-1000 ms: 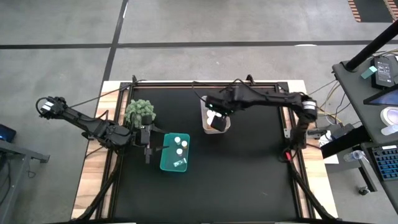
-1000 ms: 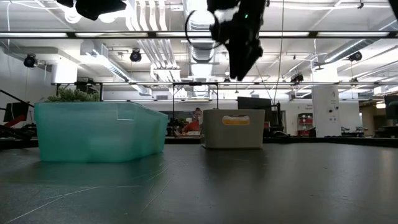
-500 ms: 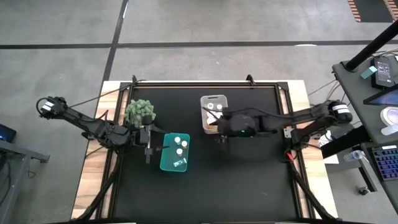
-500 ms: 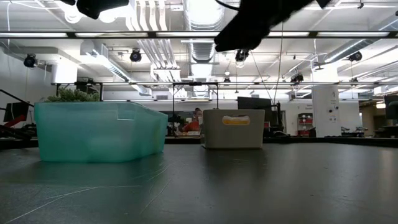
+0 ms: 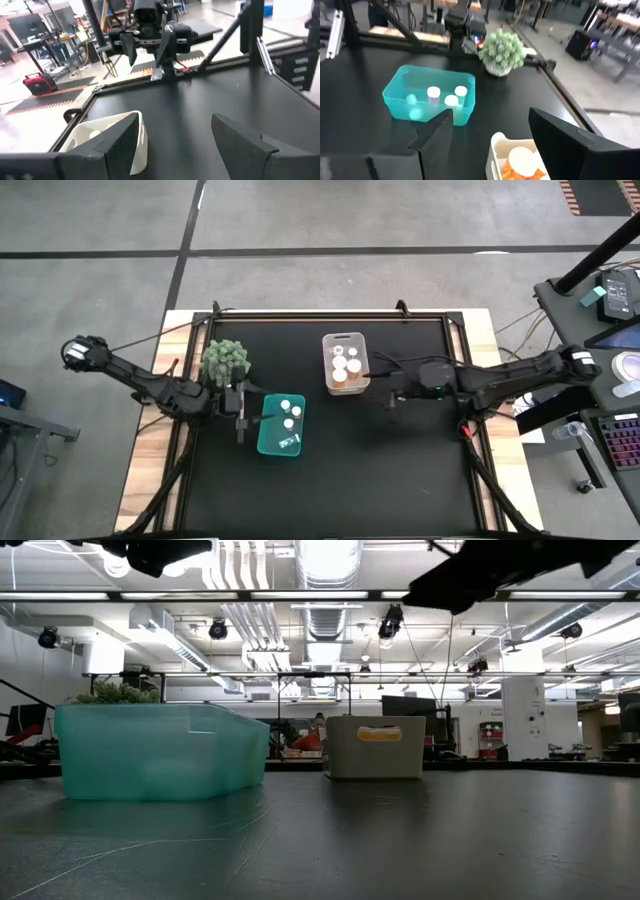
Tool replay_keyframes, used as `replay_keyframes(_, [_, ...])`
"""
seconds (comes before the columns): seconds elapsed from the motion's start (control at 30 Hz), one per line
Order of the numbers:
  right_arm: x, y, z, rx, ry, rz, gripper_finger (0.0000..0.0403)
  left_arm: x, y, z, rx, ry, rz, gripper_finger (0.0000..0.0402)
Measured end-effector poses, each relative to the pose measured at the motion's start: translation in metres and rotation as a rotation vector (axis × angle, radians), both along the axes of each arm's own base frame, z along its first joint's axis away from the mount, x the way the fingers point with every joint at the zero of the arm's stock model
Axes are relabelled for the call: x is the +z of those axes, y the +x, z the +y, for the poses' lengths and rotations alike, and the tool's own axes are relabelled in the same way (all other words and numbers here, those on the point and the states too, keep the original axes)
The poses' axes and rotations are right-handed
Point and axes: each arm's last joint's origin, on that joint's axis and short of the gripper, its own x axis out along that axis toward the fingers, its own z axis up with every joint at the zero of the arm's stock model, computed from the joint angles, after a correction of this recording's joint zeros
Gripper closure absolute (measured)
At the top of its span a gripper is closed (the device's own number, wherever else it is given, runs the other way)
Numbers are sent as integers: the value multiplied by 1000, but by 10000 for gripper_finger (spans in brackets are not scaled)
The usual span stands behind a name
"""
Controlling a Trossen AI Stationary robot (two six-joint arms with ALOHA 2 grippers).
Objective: Pick and place medicine bottles into bin by pill shape (circle, oval)
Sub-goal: Return to Home Position
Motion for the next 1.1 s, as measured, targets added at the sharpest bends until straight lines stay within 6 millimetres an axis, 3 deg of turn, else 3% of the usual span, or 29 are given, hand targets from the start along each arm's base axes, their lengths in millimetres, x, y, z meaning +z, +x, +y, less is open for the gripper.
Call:
replay_keyframes(0.43, [-7, -55, -5, 22, -55, -152, 152, -4, 2, 20, 97, 43, -60, 166])
replay_keyframes(0.7, [-20, -81, -7, 24, -72, -211, 152, -3, -13, 34, 96, 43, -52, 168])
replay_keyframes(0.9, [-27, -107, -9, 19, -70, -329, 152, -4, -26, 38, 85, 21, -113, 198])
replay_keyframes(1.1, [-35, -124, -10, 15, -69, -416, 152, -22, -36, 40, 85, 15, -149, 237])
